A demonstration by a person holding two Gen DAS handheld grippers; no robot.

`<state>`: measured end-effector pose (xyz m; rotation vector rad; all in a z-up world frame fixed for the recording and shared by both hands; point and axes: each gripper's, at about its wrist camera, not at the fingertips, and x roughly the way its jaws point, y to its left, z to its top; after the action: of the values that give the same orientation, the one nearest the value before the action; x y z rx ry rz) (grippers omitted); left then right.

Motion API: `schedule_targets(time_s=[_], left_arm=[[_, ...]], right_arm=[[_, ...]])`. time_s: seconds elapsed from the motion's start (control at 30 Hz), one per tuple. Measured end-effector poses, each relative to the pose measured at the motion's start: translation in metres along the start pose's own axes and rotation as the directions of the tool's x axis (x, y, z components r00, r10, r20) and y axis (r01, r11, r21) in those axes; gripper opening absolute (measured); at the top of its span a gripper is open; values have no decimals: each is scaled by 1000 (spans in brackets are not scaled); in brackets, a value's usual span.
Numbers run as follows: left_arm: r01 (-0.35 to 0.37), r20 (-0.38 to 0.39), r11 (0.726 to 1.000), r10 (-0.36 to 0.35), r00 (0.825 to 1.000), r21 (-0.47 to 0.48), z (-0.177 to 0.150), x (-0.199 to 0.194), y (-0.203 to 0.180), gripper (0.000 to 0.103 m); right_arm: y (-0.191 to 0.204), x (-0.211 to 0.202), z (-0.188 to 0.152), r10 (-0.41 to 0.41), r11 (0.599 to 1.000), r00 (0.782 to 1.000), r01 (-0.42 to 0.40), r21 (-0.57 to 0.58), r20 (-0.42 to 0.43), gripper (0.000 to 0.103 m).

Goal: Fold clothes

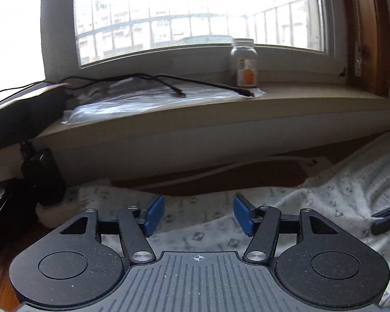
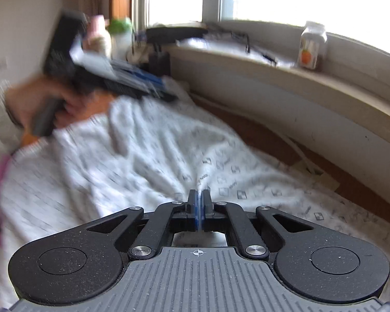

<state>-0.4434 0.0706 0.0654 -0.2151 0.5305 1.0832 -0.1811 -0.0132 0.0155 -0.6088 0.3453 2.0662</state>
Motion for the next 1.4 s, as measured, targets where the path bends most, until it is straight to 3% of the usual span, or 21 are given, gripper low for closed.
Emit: schedule_targets(time_s=[0.07,0.13,0.27,0.37,0.43,0.47,0.6,0.73,0.87,0.93,0.97,1.03,1.07,1.1,1.13,1.2,1.27,1.33,1.4], left_arm=[[31,7,1000,-31,999,0,6,3,-8,64],[66,12,998,-66,998,6,15,8,-13,64],[165,-36,985,-164,986,39,27,33,-28,65],[224,-83,971,-218,972,77,23,47,-40,65],[253,-101,963,-243,965,97,17,50,-43,64],[264,-109,959,-253,961,100,13,50,-44,64],[314,-125,943,-301,946,106,2,48,-43,64],[344,-158,933,-326,932,106,0,49,-42,64],[353,-179,926,-327,928,137,-5,43,-43,60],[359,-180,924,-334,925,132,-9,41,-43,50],[362,-171,923,-339,925,131,-11,39,-42,40],[348,-142,928,-329,933,133,-10,37,-42,28],[340,-127,931,-324,937,133,-10,35,-41,17],[333,-113,933,-319,941,134,-9,34,-41,8],[325,-98,936,-314,944,134,-9,32,-41,7],[310,-69,941,-304,950,135,-9,29,-40,5],[295,-40,946,-293,955,135,-8,26,-39,4],[280,-11,950,-282,959,134,-7,23,-39,4],[246,56,964,-252,966,99,-4,17,-34,4]], right_arm=[[8,-14,0,22,1000,1000,-22,-13,11,3],[19,-13,-9,29,998,999,-31,-47,-42,4],[27,-7,-23,-9,997,997,3,-78,-77,10],[21,-13,-17,-6,999,998,4,-48,-61,24],[15,-20,-11,-9,999,999,8,-43,-35,41],[8,-21,-7,-18,999,1000,18,-30,-24,43],[-28,-15,10,-103,995,995,103,1,-4,43],[-74,19,18,-204,979,977,205,10,-64,43],[-98,41,16,-166,985,981,170,35,-106,43],[-102,43,14,-105,992,988,111,51,-114,43],[-101,42,13,-89,995,989,95,43,-116,43],[-97,40,10,-69,997,990,71,14,-121,41],[-97,39,10,-60,998,991,62,10,-123,38],[-97,38,10,-45,999,991,47,12,-125,27],[-97,37,11,-27,999,991,29,16,-127,12],[-93,40,13,-32,999,991,31,-11,-133,1],[-89,40,14,-53,998,991,47,-48,-124,1],[-89,34,18,-146,988,988,144,-54,-49,1],[-90,27,21,-252,966,967,254,-49,36,1]])
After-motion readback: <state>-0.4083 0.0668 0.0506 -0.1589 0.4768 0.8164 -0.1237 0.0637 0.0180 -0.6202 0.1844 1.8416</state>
